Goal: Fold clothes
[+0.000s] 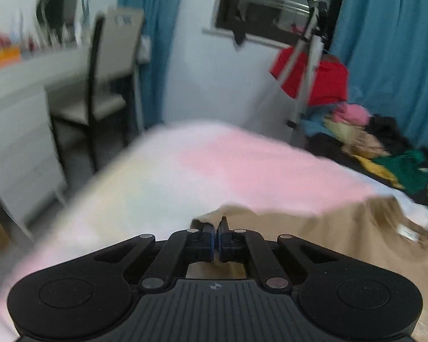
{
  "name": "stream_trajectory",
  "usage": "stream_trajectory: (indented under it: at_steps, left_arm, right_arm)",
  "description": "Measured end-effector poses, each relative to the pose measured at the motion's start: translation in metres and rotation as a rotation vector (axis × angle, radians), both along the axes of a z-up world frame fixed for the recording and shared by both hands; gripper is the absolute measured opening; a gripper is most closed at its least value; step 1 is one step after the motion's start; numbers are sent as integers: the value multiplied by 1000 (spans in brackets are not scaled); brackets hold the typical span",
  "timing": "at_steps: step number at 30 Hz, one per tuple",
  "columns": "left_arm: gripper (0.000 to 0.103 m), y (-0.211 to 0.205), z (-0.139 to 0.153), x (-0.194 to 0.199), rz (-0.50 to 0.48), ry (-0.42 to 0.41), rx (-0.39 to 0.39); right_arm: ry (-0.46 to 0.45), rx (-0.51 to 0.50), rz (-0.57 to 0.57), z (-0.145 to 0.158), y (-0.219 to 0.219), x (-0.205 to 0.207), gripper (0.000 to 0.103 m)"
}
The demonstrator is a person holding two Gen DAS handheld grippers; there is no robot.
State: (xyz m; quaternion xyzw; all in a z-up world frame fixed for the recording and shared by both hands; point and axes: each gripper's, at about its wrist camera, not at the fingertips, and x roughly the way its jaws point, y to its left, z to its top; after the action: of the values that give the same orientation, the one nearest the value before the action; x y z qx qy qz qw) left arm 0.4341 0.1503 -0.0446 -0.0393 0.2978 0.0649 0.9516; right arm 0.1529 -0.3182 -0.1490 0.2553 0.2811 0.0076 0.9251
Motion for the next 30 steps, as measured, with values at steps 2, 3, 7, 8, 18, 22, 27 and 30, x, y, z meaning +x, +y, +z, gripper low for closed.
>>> stream_trajectory:
  at_steps: [2,3,7,8,18,22,27,30]
  left_arm:
    - [2,-9,17,10,55,-25,114]
    - [2,-14,24,15,86,-37,170]
    - [11,-21,23,24,165,-28,161]
    - [14,-22,21,20,166,-26,133]
    - [55,-9,-2,-133,-22,259,-124]
    - [60,6,-12,-230,-85,445,-182]
    - [60,5,-29,-309,-161,611,-277]
    - [60,2,-32,-333,-191,620,-285]
  right_arm:
    - [-1,2,1,0,-2,-2,84]
    - [-1,3,0,0,-3,-2,84]
    - [-3,-15,-3,1,-1,-1,84]
    - [-4,-23,-2,1,0,-1,84]
    - [-13,-26,-2,6,1,-4,84]
    - [-33,-18,4,15,2,-14,84]
    - [-76,-53,17,36,9,-38,84]
    - [-81,-68,8,47,11,-57,84]
